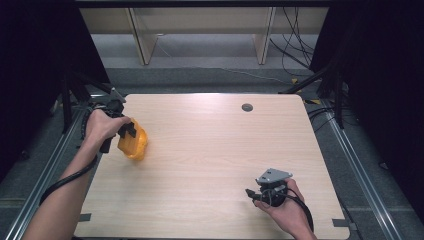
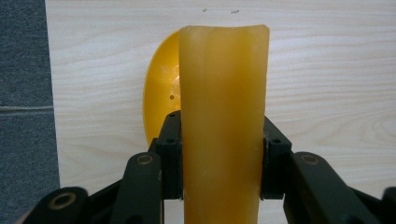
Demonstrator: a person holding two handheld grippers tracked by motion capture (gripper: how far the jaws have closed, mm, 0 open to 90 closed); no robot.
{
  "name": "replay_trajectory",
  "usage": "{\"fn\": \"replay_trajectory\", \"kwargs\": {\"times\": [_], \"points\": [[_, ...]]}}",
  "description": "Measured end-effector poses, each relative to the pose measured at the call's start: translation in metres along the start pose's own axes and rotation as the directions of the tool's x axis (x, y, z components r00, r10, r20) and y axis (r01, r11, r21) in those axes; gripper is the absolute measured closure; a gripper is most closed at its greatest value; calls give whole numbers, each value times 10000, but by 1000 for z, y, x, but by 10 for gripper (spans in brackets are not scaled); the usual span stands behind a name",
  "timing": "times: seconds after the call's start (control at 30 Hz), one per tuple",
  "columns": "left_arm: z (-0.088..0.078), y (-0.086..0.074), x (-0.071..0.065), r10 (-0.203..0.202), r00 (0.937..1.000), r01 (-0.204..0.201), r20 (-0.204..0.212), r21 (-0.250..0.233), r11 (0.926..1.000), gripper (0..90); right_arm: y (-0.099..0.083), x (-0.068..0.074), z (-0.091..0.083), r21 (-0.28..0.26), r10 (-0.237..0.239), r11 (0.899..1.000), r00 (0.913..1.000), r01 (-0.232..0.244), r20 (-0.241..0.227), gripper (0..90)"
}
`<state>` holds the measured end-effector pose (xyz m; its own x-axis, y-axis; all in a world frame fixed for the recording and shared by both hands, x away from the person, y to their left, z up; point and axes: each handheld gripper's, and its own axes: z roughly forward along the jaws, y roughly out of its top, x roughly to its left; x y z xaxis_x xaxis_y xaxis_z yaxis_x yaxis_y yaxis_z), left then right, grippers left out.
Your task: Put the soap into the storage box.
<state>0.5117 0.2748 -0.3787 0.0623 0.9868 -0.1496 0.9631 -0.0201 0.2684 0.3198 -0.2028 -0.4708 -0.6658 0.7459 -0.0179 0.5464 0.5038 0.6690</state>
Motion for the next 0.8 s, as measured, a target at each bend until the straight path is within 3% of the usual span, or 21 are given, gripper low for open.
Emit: {"fn": "replay_trajectory", "kwargs": {"times": [0.03,0.07,0.1,0.17,0.3,0.37,0.43,0.47,0.5,0.8], "points": [[-1,1,2,258,9997,-257,-51,273,9993,604,-1,-1,1,-80,-124,9999,9999,124,53,482],[0,2,3,244,9997,-242,-82,268,9993,604,0,0,0,43,75,10000,10000,-75,-25,482],[0,2,4,212,9997,-209,-113,278,9994,604,0,2,0,103,308,9995,9995,-308,-49,482],[4,3,3,-156,9998,156,-84,9,9999,604,0,1,0,64,229,9997,9997,-229,-57,481],[8,4,4,-280,9995,281,-139,60,9996,604,-1,0,1,-19,2,10000,10000,-2,-4,480],[10,5,7,-36,9998,44,-209,400,9992,604,-1,0,1,-13,-6,10000,10000,6,0,480],[14,6,5,-344,9992,348,-224,190,9992,604,-1,0,1,-25,-10,10000,10000,10,5,479],[13,7,8,-61,9996,73,-264,473,9989,604,-1,0,1,-28,-29,10000,10000,29,20,477],[14,7,8,-36,9995,53,-312,521,9986,604,0,1,0,46,108,9999,9999,-108,-27,477],[24,9,6,-89,9991,113,-412,585,9982,604,0,0,0,-23,46,10000,10000,-46,2,477]]}}
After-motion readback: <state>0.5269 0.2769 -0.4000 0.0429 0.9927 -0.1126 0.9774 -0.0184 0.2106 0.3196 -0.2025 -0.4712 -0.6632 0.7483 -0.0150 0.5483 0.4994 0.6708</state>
